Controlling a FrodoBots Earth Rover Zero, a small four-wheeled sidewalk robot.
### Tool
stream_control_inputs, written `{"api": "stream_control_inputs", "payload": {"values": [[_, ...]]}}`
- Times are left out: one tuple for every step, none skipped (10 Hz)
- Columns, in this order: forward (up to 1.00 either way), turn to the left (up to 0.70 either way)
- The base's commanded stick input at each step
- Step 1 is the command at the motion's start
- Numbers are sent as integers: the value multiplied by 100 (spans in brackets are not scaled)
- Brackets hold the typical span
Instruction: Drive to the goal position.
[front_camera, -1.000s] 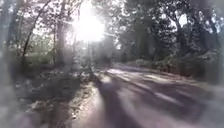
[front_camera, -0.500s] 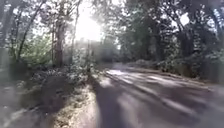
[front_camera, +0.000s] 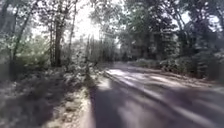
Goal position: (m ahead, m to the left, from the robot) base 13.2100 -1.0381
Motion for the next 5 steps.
{"api": "stream_control_inputs", "payload": {"values": [[70,-1],[70,-1],[70,-1],[70,-1],[70,-1]]}}
